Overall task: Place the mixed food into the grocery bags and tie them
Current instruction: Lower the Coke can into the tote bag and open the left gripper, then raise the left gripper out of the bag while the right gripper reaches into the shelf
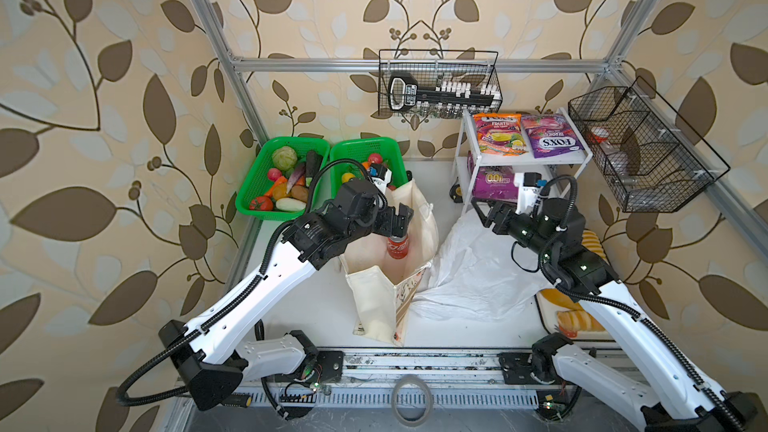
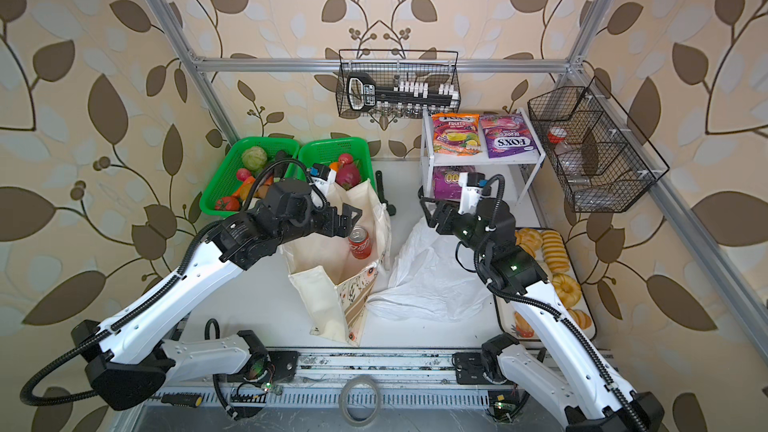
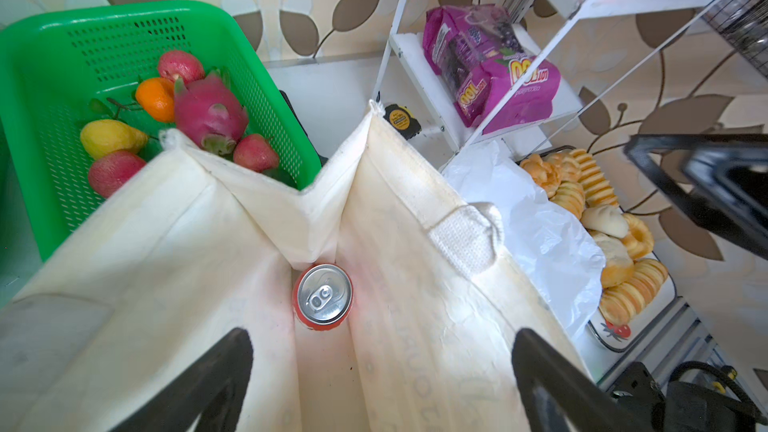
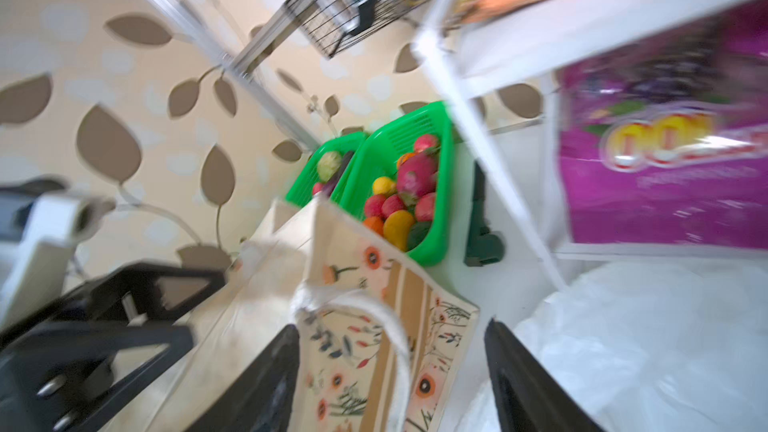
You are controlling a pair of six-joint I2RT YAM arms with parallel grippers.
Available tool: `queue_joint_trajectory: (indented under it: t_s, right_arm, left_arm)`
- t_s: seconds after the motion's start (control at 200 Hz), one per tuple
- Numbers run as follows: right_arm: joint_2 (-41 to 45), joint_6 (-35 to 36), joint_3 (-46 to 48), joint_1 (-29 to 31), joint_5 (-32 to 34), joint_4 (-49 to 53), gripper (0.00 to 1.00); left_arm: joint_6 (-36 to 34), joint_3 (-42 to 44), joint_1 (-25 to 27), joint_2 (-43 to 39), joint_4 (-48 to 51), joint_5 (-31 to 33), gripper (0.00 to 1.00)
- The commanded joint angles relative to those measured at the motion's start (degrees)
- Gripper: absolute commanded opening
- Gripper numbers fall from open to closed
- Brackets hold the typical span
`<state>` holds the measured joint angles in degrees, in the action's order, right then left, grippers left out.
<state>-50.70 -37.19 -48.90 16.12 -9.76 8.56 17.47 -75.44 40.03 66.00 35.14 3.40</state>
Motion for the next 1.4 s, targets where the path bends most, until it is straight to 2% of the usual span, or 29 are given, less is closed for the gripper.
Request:
queue_joint_trajectory:
  t_s: [0.0,0.105,0.24,0.465,0.67,0.795,0.945,1.09,1.185,1.395]
  right_arm:
    - [0.86,-9.48,5.93,-10.9,-7.18,-5.89,0.7]
    - [-1.06,-13.38,9.26,-20.1,-13.38,-11.85,0.7]
    - [-6.88,-13.82,9.2,-25.07,-14.96,-16.68,0.72]
    - [-16.34,-18.34,7.14,-25.35,-13.9,-26.31,0.74]
    - [-21.35,-16.38,4.4,-25.49,-11.53,-29.59,0.75]
    - [-25.34,-16.03,3.35,-25.53,-13.01,-32.83,0.76]
    - [-28.0,-14.58,1.94,-24.79,-12.37,-33.5,0.81]
    - [-30.53,-12.88,1.49,-24.73,-12.43,-32.34,0.81]
    - [-31.03,-12.45,2.54,-24.65,-12.4,-32.8,0.75]
    - [-27.07,-10.69,6.19,-24.97,-11.45,-31.76,0.34]
  left_arm:
    - [-1.73,2.0,-0.46,-4.88,-3.03,1.75,0.99]
    - [-1.92,3.05,-0.48,-7.38,-3.49,2.85,0.99]
    - [-1.99,3.57,-0.5,-9.83,-2.98,4.15,0.99]
    - [-2.7,5.43,-0.57,-12.47,-1.27,7.41,0.99]
    - [-2.71,6.19,-0.57,-14.72,0.7,9.02,0.99]
    - [-2.88,6.91,-0.57,-15.85,0.88,9.97,0.99]
    - [-2.72,6.54,-0.57,-15.98,1.84,10.11,0.99]
    - [-2.7,6.44,-0.57,-16.38,2.52,10.47,0.99]
    - [-2.64,6.5,-0.57,-16.68,2.75,10.81,0.99]
    - [-2.42,6.96,-0.57,-16.43,3.1,10.83,0.99]
